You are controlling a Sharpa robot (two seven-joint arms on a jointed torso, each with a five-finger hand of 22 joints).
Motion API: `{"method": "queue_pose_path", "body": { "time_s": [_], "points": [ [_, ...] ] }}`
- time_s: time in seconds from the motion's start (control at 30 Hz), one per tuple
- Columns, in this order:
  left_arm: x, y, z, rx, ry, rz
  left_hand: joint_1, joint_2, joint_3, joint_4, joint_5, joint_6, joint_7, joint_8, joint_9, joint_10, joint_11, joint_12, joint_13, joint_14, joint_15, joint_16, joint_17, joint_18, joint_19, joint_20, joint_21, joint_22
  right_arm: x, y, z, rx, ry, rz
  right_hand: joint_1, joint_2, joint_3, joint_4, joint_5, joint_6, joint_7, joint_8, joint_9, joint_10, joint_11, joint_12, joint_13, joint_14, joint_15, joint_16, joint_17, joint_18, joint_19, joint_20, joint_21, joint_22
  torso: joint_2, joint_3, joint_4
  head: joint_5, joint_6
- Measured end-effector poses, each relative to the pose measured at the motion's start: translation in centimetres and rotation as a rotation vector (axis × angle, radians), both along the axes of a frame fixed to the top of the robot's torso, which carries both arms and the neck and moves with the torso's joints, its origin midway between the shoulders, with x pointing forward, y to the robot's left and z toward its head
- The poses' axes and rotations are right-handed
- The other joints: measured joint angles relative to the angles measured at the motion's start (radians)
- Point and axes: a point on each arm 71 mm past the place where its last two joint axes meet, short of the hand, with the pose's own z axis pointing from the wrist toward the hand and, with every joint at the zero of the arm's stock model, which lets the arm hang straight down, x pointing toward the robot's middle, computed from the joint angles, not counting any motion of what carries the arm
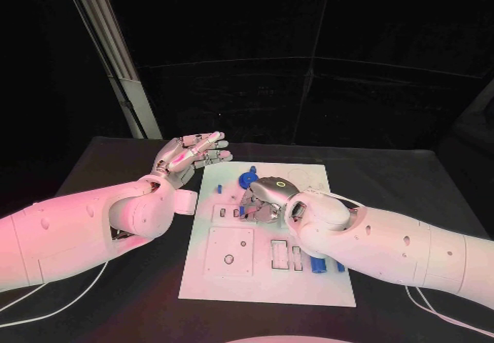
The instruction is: Assemble the parts on the task board
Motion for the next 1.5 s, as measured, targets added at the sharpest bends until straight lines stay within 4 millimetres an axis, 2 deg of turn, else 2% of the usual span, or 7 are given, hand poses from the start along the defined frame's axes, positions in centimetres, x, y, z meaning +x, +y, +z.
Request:
{"method": "queue_pose_path", "body": {
  "time_s": [0.13, 0.33, 0.67, 1.13, 1.2, 1.3, 1.5],
  "points": [
    [0.01, 0.02, -0.01, 0.0, 0.0, 0.0, 0.0, 0.0, 0.0, 0.0, 0.0, 0.0, 0.0, 0.0, 0.0, 0.0, 0.0, 0.0, 0.0, 0.0, 0.0, 0.0, 0.0, 0.0, 0.0, 0.0, 0.0, 0.0, -0.06, 0.01, 0.01, -0.006, 0.0, 0.002, -0.005, -0.005, 0.0, 0.0, 0.0, 0.0, 0.0, -0.003, 0.0, 0.0, 0.0, -0.003, 0.0, 0.0, 0.0, 0.0, 0.0, 0.0, 0.0, 0.0, 0.0, 0.0, 0.0, 0.0, 0.0, 0.0, 0.0],
    [0.02, 0.03, -0.02, 0.001, 0.001, 0.0, 0.0, 0.0, 0.004, -0.004, 0.0, 0.0, 0.0, 0.0, 0.0, 0.0, 0.0, 0.0, 0.0, 0.0, 0.0, -0.005, 0.0, 0.0, 0.0, 0.0, 0.0, 0.0, -0.2, 0.03, -0.03, -0.011, -0.002, 0.003, -0.012, -0.012, 0.003, 0.003, 0.001, -0.013, 0.013, -0.014, 0.0, 0.0, 0.0, -0.01, 0.0, 0.0, 0.0, 0.0, 0.0, 0.0, 0.0, 0.0, 0.0, 0.0, 0.0, 0.0, 0.0003, 0.0, 0.0],
    [0.02, 0.04, -0.04, 0.001, 0.003, 0.0, 0.0, 0.0, 0.004, -0.004, 0.0, 0.0, 0.0, 0.0, 0.0, 0.0, 0.0, 0.0, 0.0, 0.0, 0.0, -0.005, 0.0, 0.0, 0.0, 0.0, 0.0, -0.001, -0.33, 0.03, -0.15, -0.014, -0.003, -0.001, -0.019, -0.025, 0.001, 0.008, 0.007, -0.028, 0.019, -0.022, -0.002, 0.0, 0.0, -0.017, -0.008, 0.0, 0.0, -0.004, 0.0, 0.0, 0.0, 0.0, 0.0, 0.0, 0.0, 0.0, 0.0005, -0.001, 0.001],
    [0.01, 0.05, -0.05, 0.002, 0.006, -0.001, 0.0, 0.0, 0.004, -0.004, 0.0, 0.0, 0.0, 0.0, 0.0, 0.0, 0.0, 0.0, 0.0, 0.0, 0.0, -0.004, 0.0, 0.0, 0.0, 0.0, 0.0, -0.001, -0.37, -0.05, -0.25, -0.006, -0.011, -0.021, -0.068, -0.079, -0.013, 0.033, 0.0, -0.111, 0.038, -0.029, -0.002, -0.023, 0.023, -0.053, -0.058, -0.003, 0.019, -0.015, 0.0, 0.0, -0.002, 0.016, -0.008, 0.0, 0.0, 0.0, 0.0007, -0.003, 0.001],
    [0.02, 0.06, -0.06, 0.002, 0.007, -0.001, 0.0, 0.0, 0.004, -0.004, 0.0, 0.0, 0.0, 0.0, 0.0, 0.0, 0.0, 0.0, 0.0, 0.0, 0.0, -0.004, 0.0, 0.0, 0.0, 0.0, 0.0, -0.001, -0.41, -0.03, -0.2, 0.0, -0.015, -0.023, -0.073, -0.084, -0.015, 0.043, -0.005, -0.118, 0.042, -0.029, -0.002, -0.025, 0.025, -0.058, -0.058, 0.0, 0.022, -0.015, 0.0, 0.0, -0.004, 0.019, -0.008, 0.0, 0.0, 0.0001, 0.0007, -0.003, 0.001],
    [0.01, 0.06, -0.06, 0.002, 0.007, -0.001, 0.0, 0.0, 0.004, -0.004, 0.0, 0.0, 0.0, 0.0, 0.0, 0.0, 0.0, 0.0, 0.0, 0.0, 0.0, -0.004, 0.001, 0.0, 0.0, 0.0, 0.0, -0.001, -0.5, 0.03, -0.08, 0.013, -0.023, -0.026, -0.085, -0.095, -0.015, 0.057, -0.012, -0.122, 0.04, -0.029, -0.002, -0.027, 0.027, -0.06, -0.058, 0.0, 0.022, -0.015, 0.0, 0.0, -0.005, 0.02, -0.008, 0.0, 0.0, 0.0002, 0.0007, -0.003, 0.001],
    [0.03, 0.07, -0.08, 0.003, 0.009, -0.001, 0.0, 0.0, 0.006, -0.006, 0.0, 0.0, 0.0, 0.0, 0.0, 0.0, 0.0, 0.0, 0.0, 0.009, 0.001, -0.004, 0.004, 0.0, 0.008, -0.003, 0.0, 0.0, -0.94, -0.57, 0.27, 0.048, -0.045, -0.036, -0.12, -0.137, -0.023, 0.104, 0.003, -0.144, 0.048, -0.029, -0.001, -0.034, 0.034, -0.065, -0.058, -0.003, 0.026, -0.021, 0.0, 0.0, -0.009, 0.024, -0.012, 0.0, 0.0, 0.0008, 0.0001, -0.005, 0.002]
  ]
}}
